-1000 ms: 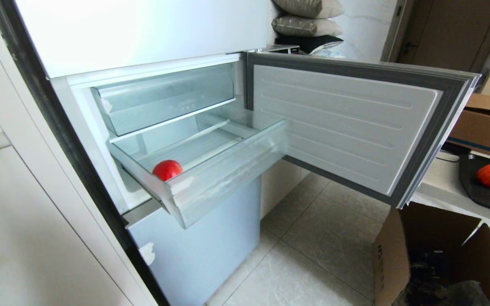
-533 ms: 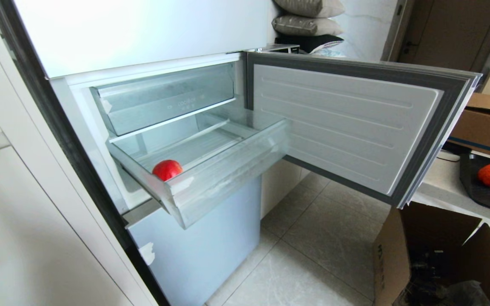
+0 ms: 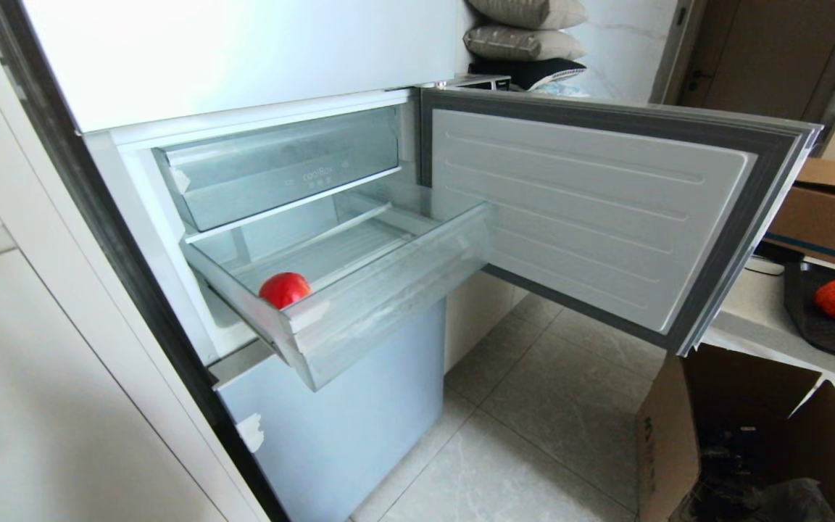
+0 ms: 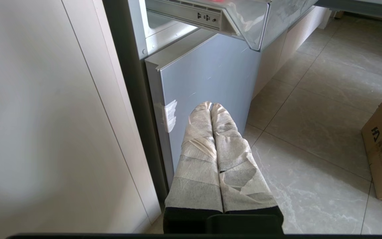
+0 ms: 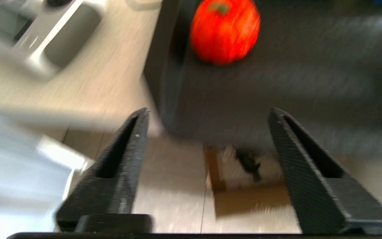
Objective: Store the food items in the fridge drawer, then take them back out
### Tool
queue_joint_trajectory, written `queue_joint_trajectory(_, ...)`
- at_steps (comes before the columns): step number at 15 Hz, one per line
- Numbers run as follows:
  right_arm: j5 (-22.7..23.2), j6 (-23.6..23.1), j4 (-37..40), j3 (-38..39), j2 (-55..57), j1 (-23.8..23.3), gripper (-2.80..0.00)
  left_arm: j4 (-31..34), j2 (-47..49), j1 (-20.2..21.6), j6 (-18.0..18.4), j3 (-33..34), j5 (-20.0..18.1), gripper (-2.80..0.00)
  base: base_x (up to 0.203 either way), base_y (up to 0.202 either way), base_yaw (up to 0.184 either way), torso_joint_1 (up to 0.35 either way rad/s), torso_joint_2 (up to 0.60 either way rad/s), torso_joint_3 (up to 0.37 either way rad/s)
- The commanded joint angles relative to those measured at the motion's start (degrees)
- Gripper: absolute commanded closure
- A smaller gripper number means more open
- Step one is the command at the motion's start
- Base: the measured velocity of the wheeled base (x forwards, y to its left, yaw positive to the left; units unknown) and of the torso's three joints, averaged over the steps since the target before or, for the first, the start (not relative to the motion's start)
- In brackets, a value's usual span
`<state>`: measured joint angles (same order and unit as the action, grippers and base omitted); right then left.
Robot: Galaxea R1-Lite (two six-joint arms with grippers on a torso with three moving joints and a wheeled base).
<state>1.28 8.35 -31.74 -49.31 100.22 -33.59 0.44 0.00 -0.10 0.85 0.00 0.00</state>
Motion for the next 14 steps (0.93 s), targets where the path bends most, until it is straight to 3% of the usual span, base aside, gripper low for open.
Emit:
queue_joint_trajectory(1, 0.1, -0.3, -0.3, -5.0, 6.7, -0.9, -2.80, 0.0, 0.1, 0.0, 0.0, 0.0, 0.0, 0.00, 0.000, 0.000, 0.000, 0.000, 0.00, 0.000)
queue_joint_trajectory(5, 0.3, -5.7, -2.4, -12.1, 14.6, -1.7, -2.80, 0.0, 0.1, 0.0, 0.0, 0.0, 0.0, 0.00, 0.000, 0.000, 0.000, 0.000, 0.00, 0.000)
queue_joint_trajectory(10, 0.8, -6.3, -2.6, -20.4, 20.0, -2.9, -2.80, 0.0, 0.1, 0.0, 0.0, 0.0, 0.0, 0.00, 0.000, 0.000, 0.000, 0.000, 0.00, 0.000)
queue_joint_trajectory(14, 1.7, -9.9, -2.6, -25.3, 23.7, -3.8, -2.80, 0.0, 0.1, 0.0, 0.0, 0.0, 0.0, 0.00, 0.000, 0.000, 0.000, 0.000, 0.00, 0.000)
